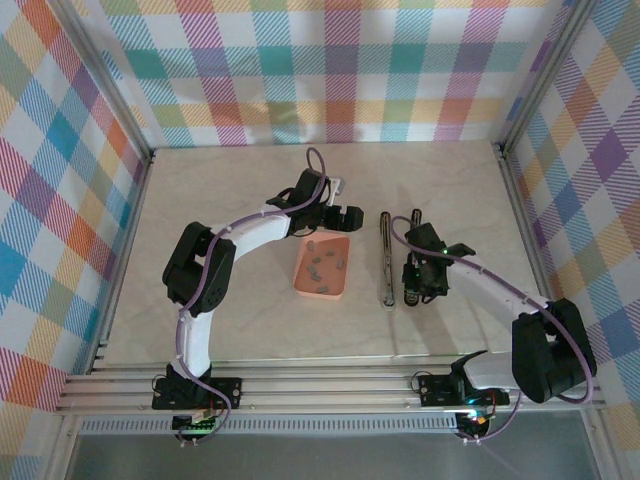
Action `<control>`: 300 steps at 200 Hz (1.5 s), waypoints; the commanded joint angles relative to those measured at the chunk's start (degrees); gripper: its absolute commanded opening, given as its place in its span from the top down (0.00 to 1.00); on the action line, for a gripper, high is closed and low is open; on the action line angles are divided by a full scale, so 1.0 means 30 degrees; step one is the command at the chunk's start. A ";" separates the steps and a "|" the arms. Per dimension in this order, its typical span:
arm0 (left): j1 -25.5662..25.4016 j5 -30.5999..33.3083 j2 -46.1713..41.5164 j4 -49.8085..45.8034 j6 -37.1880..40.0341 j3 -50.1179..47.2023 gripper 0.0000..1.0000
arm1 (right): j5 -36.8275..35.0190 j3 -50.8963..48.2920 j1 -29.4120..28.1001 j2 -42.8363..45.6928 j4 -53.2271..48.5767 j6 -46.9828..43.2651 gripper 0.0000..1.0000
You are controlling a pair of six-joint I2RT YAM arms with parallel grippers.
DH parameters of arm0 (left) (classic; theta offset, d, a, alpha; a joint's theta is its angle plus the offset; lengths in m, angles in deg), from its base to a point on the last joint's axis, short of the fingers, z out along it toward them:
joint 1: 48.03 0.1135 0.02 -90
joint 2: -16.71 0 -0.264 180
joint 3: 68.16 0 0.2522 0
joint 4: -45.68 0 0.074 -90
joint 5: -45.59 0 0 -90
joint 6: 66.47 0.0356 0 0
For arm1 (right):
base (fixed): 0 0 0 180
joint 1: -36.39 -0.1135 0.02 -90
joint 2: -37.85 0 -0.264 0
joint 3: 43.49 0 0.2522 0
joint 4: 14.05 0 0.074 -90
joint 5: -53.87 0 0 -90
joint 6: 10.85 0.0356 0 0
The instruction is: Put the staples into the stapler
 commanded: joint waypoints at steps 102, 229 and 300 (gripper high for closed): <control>-0.0247 -0.0243 0.0267 0.0392 -0.0159 -0.0147 0.00 | 0.0347 -0.0168 0.0045 -0.0130 -0.0439 0.0266 0.83; -0.0247 -0.0272 0.0317 0.0423 -0.0204 -0.0143 0.00 | 0.0380 -0.0138 0.0056 -0.0342 -0.0511 0.0292 0.82; -0.0247 -0.0301 0.0362 0.0452 -0.0233 -0.0104 0.00 | 0.0392 -0.0138 0.0045 -0.0364 -0.0503 0.0328 0.81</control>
